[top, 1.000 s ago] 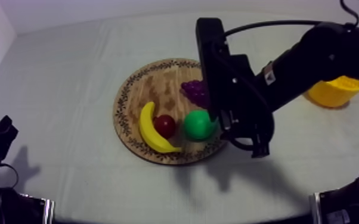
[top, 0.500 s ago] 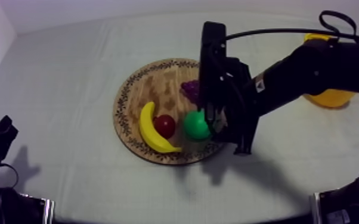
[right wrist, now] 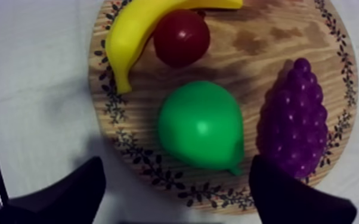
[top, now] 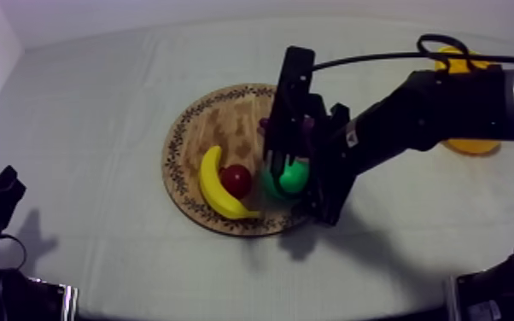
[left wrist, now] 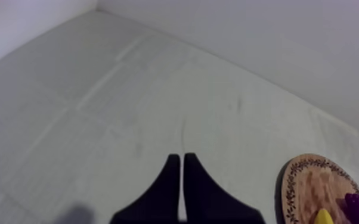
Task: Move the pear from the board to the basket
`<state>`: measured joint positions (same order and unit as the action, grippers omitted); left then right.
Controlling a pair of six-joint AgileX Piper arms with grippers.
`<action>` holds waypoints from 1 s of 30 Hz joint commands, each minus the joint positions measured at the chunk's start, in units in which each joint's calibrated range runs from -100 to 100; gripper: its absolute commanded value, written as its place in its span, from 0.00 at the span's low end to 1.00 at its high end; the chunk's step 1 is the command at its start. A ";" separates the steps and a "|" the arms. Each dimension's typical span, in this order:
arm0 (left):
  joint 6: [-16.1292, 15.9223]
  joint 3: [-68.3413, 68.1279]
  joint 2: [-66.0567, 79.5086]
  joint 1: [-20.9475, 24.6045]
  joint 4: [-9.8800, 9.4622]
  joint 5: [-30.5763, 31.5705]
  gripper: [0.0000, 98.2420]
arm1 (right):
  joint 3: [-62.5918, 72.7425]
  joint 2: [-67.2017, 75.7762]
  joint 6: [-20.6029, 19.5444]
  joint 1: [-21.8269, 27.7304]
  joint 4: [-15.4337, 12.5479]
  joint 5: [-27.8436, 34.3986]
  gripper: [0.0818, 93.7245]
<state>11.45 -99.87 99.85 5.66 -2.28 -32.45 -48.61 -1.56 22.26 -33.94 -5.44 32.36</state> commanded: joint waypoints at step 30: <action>0.00 -0.02 -0.02 0.02 0.00 -0.05 0.00 | 10.46 -15.78 3.91 1.52 3.38 -2.33 0.80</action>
<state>11.45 -99.87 99.85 5.66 -2.28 -32.45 -38.27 -17.11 26.15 -32.40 -2.08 29.99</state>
